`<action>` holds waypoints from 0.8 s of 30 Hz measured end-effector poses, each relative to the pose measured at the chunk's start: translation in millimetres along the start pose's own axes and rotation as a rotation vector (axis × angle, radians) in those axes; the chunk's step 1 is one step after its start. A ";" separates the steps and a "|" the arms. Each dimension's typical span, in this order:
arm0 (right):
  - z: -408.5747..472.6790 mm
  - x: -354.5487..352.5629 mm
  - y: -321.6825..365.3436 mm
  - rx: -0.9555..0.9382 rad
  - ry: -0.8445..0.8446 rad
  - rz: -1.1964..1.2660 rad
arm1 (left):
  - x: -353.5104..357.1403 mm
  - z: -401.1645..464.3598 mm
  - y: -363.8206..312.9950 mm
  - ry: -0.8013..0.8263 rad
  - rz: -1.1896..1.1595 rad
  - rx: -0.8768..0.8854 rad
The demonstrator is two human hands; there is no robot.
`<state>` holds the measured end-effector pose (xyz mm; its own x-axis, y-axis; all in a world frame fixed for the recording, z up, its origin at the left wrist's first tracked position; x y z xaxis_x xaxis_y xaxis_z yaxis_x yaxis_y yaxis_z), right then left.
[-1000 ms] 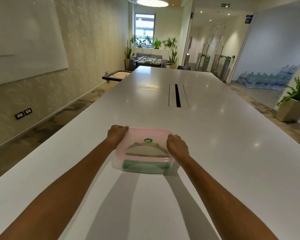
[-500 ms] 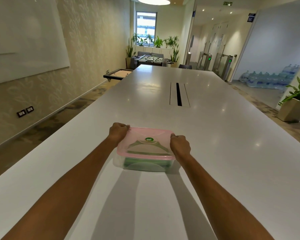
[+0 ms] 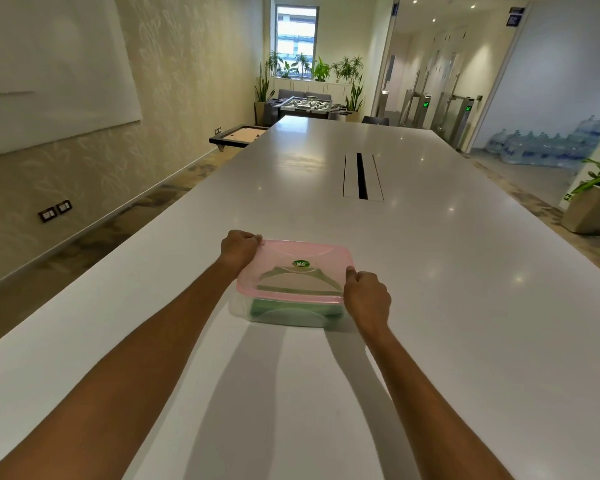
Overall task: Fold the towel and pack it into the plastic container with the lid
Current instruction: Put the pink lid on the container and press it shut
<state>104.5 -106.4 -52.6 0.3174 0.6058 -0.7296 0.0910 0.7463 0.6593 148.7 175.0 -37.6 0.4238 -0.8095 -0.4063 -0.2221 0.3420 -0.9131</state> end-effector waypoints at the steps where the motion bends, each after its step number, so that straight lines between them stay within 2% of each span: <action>1: -1.3 -1.6 1.1 -0.003 -0.018 0.008 | 0.3 0.9 0.5 0.002 0.000 -0.002; 8: -11.4 -8.9 0.2 0.009 -0.091 0.114 | 1.7 2.7 6.6 0.024 -0.024 -0.030; 12: -24.8 -12.2 -2.6 0.044 -0.056 0.200 | 2.6 1.3 14.1 0.092 -0.179 -0.139; 14: -31.4 -10.0 -6.7 0.077 -0.029 0.222 | 4.5 2.1 22.5 0.180 -0.277 -0.210; 20: -56.2 8.8 -18.8 0.233 0.095 0.526 | 30.3 -11.6 36.1 0.617 -0.599 -0.361; 22: -63.8 19.6 -18.1 0.263 0.103 0.642 | 35.1 -13.8 36.0 0.658 -0.661 -0.340; 24: -67.8 29.1 -14.3 0.280 0.094 0.712 | 34.1 -14.6 36.5 0.629 -0.651 -0.321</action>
<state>48.5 -80.7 -95.6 0.3089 0.9440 -0.1163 0.1346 0.0776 0.9879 142.3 152.9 -84.3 0.0215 -0.9344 0.3557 -0.3792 -0.3368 -0.8618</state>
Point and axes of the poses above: each hand's wrist, its own z-axis towards the middle knuckle, its own x-axis out of the palm, y = z × x, the point moved 7 cm from there along z, towards the middle knuckle, and after that the axes turned 3 degrees about -y, right-handed, at the moved point
